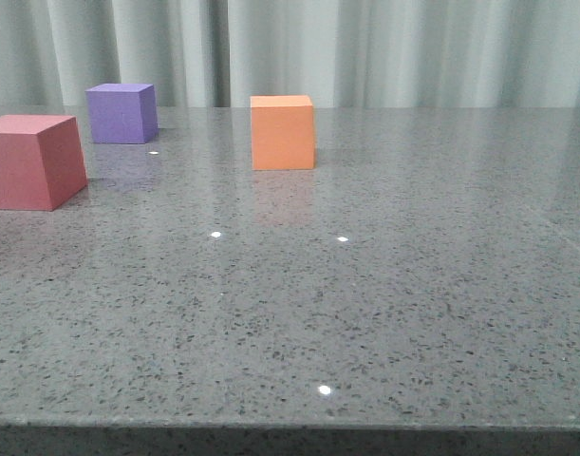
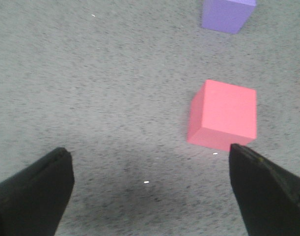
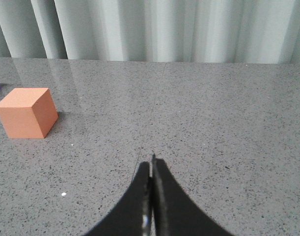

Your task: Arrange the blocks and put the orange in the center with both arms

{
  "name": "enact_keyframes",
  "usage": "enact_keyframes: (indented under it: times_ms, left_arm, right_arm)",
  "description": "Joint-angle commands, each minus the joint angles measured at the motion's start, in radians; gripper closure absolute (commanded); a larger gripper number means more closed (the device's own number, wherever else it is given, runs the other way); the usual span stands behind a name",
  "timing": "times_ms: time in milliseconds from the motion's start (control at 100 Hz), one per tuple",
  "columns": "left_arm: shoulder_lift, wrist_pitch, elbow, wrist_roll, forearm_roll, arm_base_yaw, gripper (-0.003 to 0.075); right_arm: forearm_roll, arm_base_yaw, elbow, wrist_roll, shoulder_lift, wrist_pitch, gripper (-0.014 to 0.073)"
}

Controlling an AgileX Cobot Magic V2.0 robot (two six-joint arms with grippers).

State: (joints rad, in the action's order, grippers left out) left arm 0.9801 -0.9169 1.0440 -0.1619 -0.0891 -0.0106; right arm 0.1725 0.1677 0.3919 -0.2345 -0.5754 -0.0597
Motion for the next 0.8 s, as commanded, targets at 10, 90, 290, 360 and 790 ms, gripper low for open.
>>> enact_keyframes:
  times_ms: [10, 90, 290, 360, 790]
  left_arm:
    - [0.055, 0.074, 0.062, -0.002, -0.106, 0.002, 0.0143]
    - [0.108, 0.098, 0.106, -0.002, -0.124, 0.043, 0.0144]
    - [0.282, 0.16, 0.262, -0.09, -0.078, 0.247, 0.0144]
    - [0.358, 0.168, 0.335, -0.154, -0.015, 0.32, 0.0144]
    - [0.838, 0.085, 0.839, -0.482, 0.385, 0.653, 0.0144]
  right_arm:
    - [0.011, -0.006, 0.029, 0.007, 0.002, 0.076, 0.0662]
    - [0.011, -0.006, 0.029, 0.007, 0.002, 0.076, 0.0662]
    - [0.011, -0.006, 0.029, 0.007, 0.002, 0.076, 0.0662]
    - [0.011, -0.006, 0.029, 0.007, 0.002, 0.076, 0.0662]
    - [0.011, -0.006, 0.029, 0.007, 0.002, 0.076, 0.0662]
